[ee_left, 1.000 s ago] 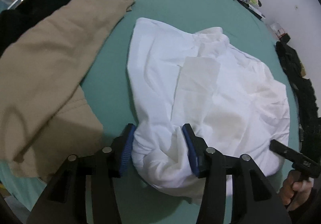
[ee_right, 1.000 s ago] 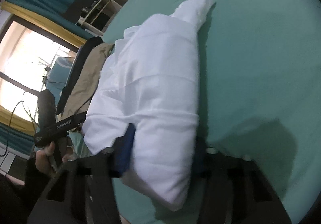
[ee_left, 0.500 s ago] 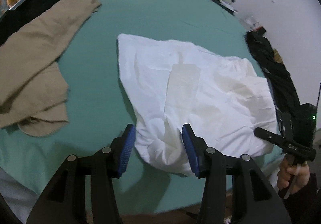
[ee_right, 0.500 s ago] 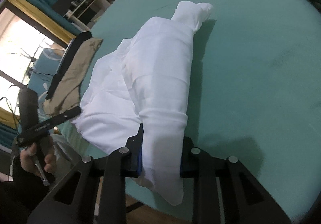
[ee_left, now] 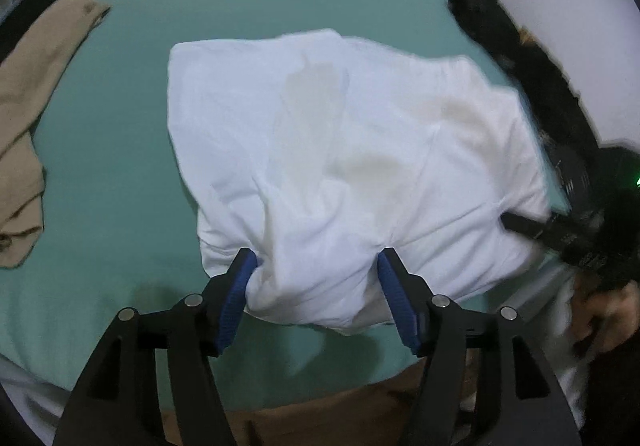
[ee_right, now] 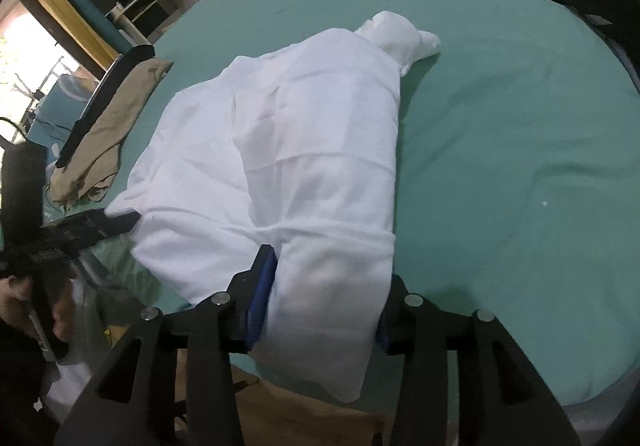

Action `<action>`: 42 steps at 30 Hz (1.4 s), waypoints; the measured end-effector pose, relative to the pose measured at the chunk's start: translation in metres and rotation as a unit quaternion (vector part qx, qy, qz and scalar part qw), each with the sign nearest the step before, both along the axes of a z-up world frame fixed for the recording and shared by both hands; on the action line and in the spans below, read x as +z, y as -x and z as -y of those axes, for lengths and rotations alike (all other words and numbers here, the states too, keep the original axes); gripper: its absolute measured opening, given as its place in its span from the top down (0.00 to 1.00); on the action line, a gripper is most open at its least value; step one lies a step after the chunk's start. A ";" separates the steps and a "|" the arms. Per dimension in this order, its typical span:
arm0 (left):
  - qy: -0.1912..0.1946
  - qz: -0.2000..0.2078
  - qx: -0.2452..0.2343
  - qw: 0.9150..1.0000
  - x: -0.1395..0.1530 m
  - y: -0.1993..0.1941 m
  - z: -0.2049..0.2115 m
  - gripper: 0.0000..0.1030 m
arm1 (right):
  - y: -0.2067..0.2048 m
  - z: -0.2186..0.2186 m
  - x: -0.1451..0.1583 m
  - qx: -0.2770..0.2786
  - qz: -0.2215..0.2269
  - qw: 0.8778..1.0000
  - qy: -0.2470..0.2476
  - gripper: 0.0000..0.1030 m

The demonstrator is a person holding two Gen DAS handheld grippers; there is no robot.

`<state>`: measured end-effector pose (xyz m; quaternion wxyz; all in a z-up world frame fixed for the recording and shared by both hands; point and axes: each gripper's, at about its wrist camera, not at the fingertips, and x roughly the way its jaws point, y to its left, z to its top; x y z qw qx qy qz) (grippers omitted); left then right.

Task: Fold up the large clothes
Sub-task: 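Open both grippers and release the folded white jacket, then grasp the white jacket edge with the left gripper while the right gripper grasps beside it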

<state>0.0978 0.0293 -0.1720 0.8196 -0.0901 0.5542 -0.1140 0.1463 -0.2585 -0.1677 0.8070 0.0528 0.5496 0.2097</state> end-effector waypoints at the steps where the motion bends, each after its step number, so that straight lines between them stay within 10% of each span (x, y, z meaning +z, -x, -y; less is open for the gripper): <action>1: -0.010 -0.002 -0.005 1.000 -0.001 -0.001 0.004 0.34 | -0.001 0.000 0.000 0.001 -0.002 1.000 0.004 0.50; 12: -0.066 0.049 0.080 0.993 0.022 -0.017 -0.035 0.33 | -0.009 -0.007 0.019 0.014 0.032 0.997 0.070 0.33; 22: 0.047 0.008 0.148 0.988 -0.010 -0.047 -0.064 0.32 | -0.018 0.008 0.029 -0.013 0.055 0.997 0.047 0.33; 33: 0.231 -0.019 0.083 0.969 -0.028 -0.058 -0.031 0.29 | -0.030 0.017 0.009 -0.023 0.032 0.999 0.011 0.32; 42: 0.160 -0.016 -0.032 0.986 -0.021 -0.072 0.045 0.21 | -0.038 0.015 -0.010 -0.029 0.025 0.999 -0.003 0.24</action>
